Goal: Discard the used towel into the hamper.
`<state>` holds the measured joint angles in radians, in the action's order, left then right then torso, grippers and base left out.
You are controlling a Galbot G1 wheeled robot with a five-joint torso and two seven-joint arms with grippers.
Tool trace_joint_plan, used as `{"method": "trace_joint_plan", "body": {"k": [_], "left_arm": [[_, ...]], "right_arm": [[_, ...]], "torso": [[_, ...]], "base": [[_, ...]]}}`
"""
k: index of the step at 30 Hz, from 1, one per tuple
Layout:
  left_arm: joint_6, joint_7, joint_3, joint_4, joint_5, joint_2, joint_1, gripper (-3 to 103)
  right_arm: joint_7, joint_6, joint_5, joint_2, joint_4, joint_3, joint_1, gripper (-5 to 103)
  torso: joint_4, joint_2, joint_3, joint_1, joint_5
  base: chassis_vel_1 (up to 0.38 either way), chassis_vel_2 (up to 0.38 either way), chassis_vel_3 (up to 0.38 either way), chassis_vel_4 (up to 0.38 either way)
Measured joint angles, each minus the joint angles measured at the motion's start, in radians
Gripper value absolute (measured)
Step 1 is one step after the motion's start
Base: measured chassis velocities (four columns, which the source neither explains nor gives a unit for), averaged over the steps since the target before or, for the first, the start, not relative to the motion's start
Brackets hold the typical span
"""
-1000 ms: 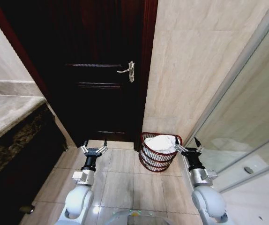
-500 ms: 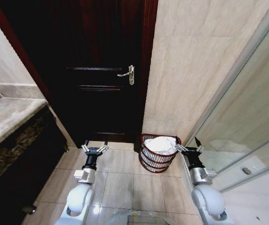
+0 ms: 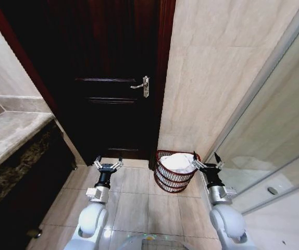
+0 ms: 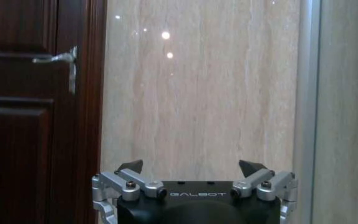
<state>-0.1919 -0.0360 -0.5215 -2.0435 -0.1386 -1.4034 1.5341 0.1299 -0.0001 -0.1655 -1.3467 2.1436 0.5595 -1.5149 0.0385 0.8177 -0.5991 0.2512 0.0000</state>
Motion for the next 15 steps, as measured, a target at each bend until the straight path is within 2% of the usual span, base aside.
{"method": "trace_joint_plan", "body": {"k": [3, 6, 15], "left_arm": [[0.032, -0.009, -0.011, 0.014, -0.009, -0.007, -0.04, 100], [0.054, -0.025, -0.01, 0.015, -0.014, 0.029, -0.069, 100], [0.064, -0.035, -0.005, 0.01, -0.022, 0.021, -0.094, 100]], "right_arm": [[0.022, -0.034, -0.019, 0.014, -0.008, -0.004, 0.041, 100], [0.034, -0.046, -0.022, 0.042, -0.02, -0.013, 0.067, 100], [0.051, -0.079, -0.003, 0.033, -0.038, -0.076, 0.099, 100]], "torso": [[0.0002, 0.013, -0.006, 0.006, 0.0001], [0.0001, 0.029, -0.016, 0.013, 0.0], [0.0, 0.071, -0.04, 0.031, 0.0]], "base": [[0.0, 0.0, 0.0, 0.0], [0.0, 0.0, 0.0, 0.0], [0.0, 0.0, 0.0, 0.0]]}}
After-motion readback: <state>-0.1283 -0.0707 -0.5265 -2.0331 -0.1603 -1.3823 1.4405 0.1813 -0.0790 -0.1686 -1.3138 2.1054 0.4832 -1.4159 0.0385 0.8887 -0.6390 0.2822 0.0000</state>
